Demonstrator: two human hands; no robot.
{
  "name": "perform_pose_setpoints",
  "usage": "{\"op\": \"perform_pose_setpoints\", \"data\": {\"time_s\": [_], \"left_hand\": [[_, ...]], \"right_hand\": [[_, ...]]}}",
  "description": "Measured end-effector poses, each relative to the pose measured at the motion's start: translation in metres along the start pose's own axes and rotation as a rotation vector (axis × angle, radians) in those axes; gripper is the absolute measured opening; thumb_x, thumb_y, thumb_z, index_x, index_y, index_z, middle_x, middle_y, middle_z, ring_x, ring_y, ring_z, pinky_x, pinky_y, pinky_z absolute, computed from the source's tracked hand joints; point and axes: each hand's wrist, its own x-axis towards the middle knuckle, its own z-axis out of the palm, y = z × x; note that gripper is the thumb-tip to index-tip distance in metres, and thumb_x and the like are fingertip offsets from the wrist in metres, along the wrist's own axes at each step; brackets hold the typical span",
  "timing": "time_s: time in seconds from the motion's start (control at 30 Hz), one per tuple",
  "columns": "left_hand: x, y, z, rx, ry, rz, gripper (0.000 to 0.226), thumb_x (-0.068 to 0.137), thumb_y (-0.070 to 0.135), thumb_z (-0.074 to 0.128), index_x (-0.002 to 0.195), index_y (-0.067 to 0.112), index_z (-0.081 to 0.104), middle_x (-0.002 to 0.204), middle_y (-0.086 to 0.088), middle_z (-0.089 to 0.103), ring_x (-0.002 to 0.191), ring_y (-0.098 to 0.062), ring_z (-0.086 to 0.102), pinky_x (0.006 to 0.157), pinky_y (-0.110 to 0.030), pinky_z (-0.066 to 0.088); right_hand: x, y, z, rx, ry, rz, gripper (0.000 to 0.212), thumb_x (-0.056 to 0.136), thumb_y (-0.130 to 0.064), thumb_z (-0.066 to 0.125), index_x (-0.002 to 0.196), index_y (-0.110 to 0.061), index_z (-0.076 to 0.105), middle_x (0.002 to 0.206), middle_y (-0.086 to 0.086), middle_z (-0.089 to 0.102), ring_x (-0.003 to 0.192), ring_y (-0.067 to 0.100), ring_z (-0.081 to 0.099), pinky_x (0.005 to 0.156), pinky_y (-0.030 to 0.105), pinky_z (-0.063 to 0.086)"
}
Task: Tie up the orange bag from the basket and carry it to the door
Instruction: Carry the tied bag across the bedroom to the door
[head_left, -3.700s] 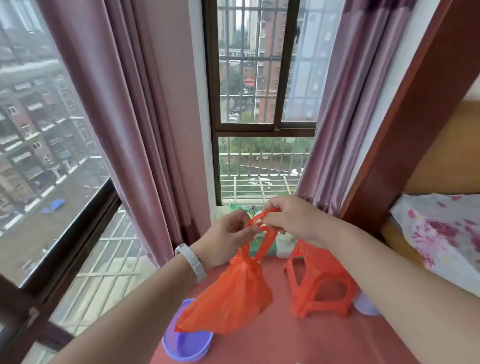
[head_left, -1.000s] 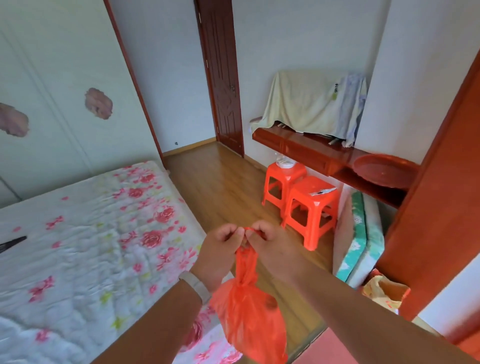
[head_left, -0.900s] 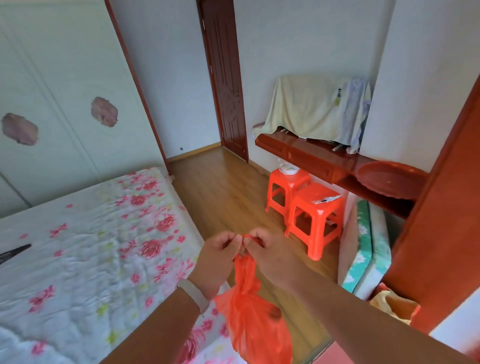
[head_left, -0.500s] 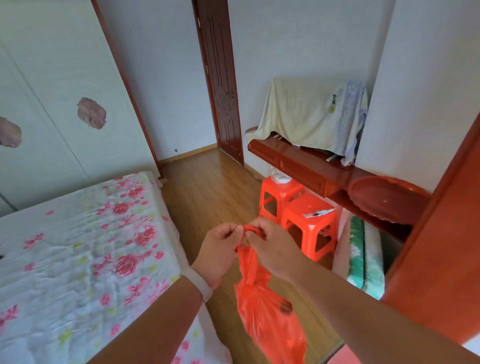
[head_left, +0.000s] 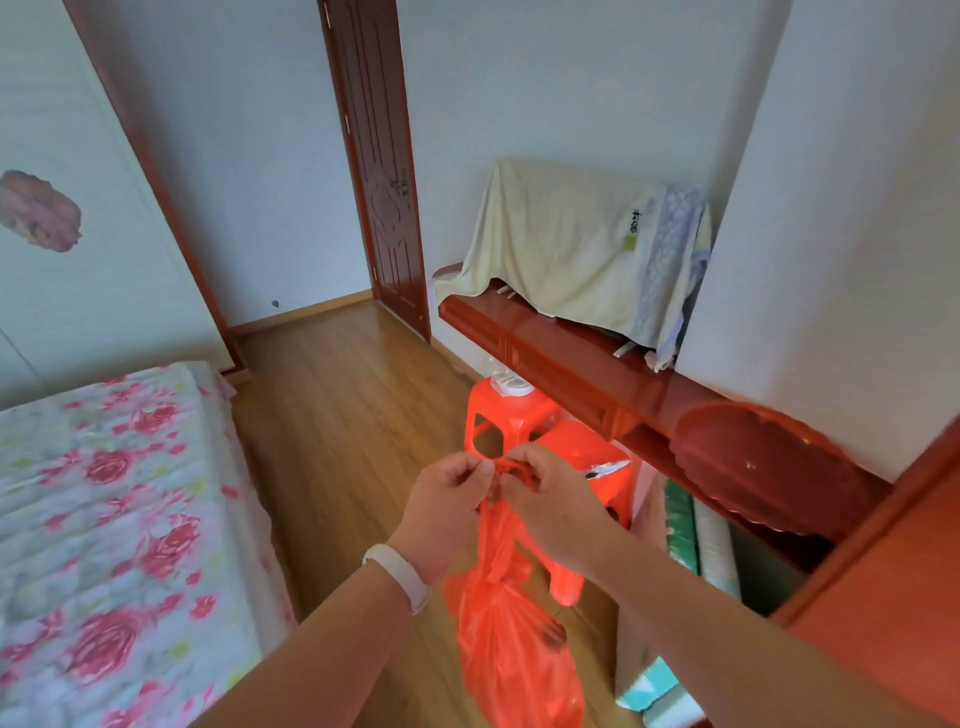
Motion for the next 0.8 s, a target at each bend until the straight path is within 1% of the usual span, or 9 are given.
{"op": "perform_pose_setpoints", "data": {"time_s": [0.03,0.17,0.23,0.3,0.43,0.53,0.63,0.73,0.8], "left_hand": [[0.016,-0.001,-0.003,-0.006,-0.003,-0.004,0.028,0.092,0.017,0.057,0.065,0.016,0.063,0.06,-0.001,0.056,0.059,-0.016,0.048,0.059,-0.033,0.039],[0.08,0.01,-0.017,-0.02,-0.025,0.015,0.026,0.094,0.01,0.055,0.069,0.009,0.062,0.057,0.0,0.054,0.051,-0.008,0.046,0.052,-0.02,0.039],[0.109,0.017,-0.027,-0.012,-0.017,0.042,0.025,0.094,0.01,0.055,0.07,0.005,0.061,0.056,0.003,0.054,0.049,-0.005,0.046,0.05,-0.017,0.039],[0.133,0.024,-0.04,0.016,0.011,0.056,0.026,0.094,0.012,0.056,0.072,0.001,0.063,0.054,0.008,0.055,0.05,-0.005,0.047,0.052,-0.019,0.04],[0.176,0.037,-0.071,0.055,0.067,0.062,0.026,0.093,0.016,0.057,0.076,-0.003,0.064,0.055,0.008,0.056,0.05,-0.005,0.048,0.054,-0.023,0.041],[0.212,0.041,-0.093,0.088,0.123,0.059,0.027,0.093,0.018,0.056,0.077,-0.002,0.065,0.057,0.004,0.056,0.05,-0.004,0.048,0.055,-0.023,0.042],[0.249,0.037,-0.112,0.088,0.162,0.032,0.026,0.093,0.019,0.056,0.072,0.006,0.066,0.056,0.006,0.056,0.051,-0.005,0.048,0.055,-0.022,0.042],[0.29,0.029,-0.131,0.09,0.209,0.007,0.027,0.093,0.02,0.057,0.072,0.006,0.065,0.057,0.005,0.057,0.053,-0.008,0.049,0.057,-0.026,0.042],[0.32,0.022,-0.145,0.113,0.245,-0.013,0.027,0.093,0.022,0.057,0.076,0.003,0.066,0.06,0.002,0.058,0.056,-0.01,0.05,0.058,-0.028,0.043]], "right_hand": [[0.016,0.001,0.001,-0.024,-0.008,0.009,0.016,0.085,-0.032,0.056,0.092,-0.019,0.062,0.082,-0.005,0.068,0.079,0.014,0.063,0.074,0.035,0.049],[0.082,-0.003,0.004,-0.114,-0.016,-0.015,0.004,0.091,-0.025,0.057,0.091,-0.023,0.061,0.076,-0.01,0.065,0.071,0.003,0.059,0.066,0.022,0.044],[0.113,-0.006,0.007,-0.109,-0.017,-0.025,0.008,0.09,-0.03,0.057,0.093,-0.024,0.061,0.078,-0.009,0.067,0.071,0.002,0.059,0.068,0.025,0.046],[0.141,-0.013,0.012,-0.111,-0.032,-0.022,0.014,0.09,-0.033,0.057,0.095,-0.022,0.062,0.084,-0.006,0.069,0.073,0.004,0.06,0.07,0.027,0.047],[0.199,-0.028,0.027,-0.099,-0.057,-0.07,0.021,0.084,-0.039,0.055,0.093,-0.021,0.063,0.081,-0.007,0.065,0.07,0.001,0.057,0.064,0.018,0.041],[0.242,-0.031,0.041,-0.083,-0.083,-0.097,0.016,0.087,-0.035,0.056,0.095,-0.023,0.062,0.082,-0.009,0.063,0.076,0.005,0.058,0.068,0.022,0.044],[0.284,-0.029,0.058,-0.047,-0.106,-0.116,0.027,0.081,-0.046,0.05,0.092,-0.024,0.061,0.082,-0.006,0.065,0.073,0.008,0.059,0.067,0.026,0.047],[0.331,-0.021,0.079,-0.035,-0.148,-0.118,0.013,0.09,-0.034,0.054,0.094,-0.024,0.061,0.083,-0.004,0.067,0.075,0.011,0.062,0.07,0.031,0.051],[0.365,-0.016,0.094,-0.022,-0.167,-0.138,0.009,0.092,-0.031,0.055,0.092,-0.024,0.061,0.083,-0.005,0.067,0.075,0.007,0.062,0.068,0.024,0.049]]}}
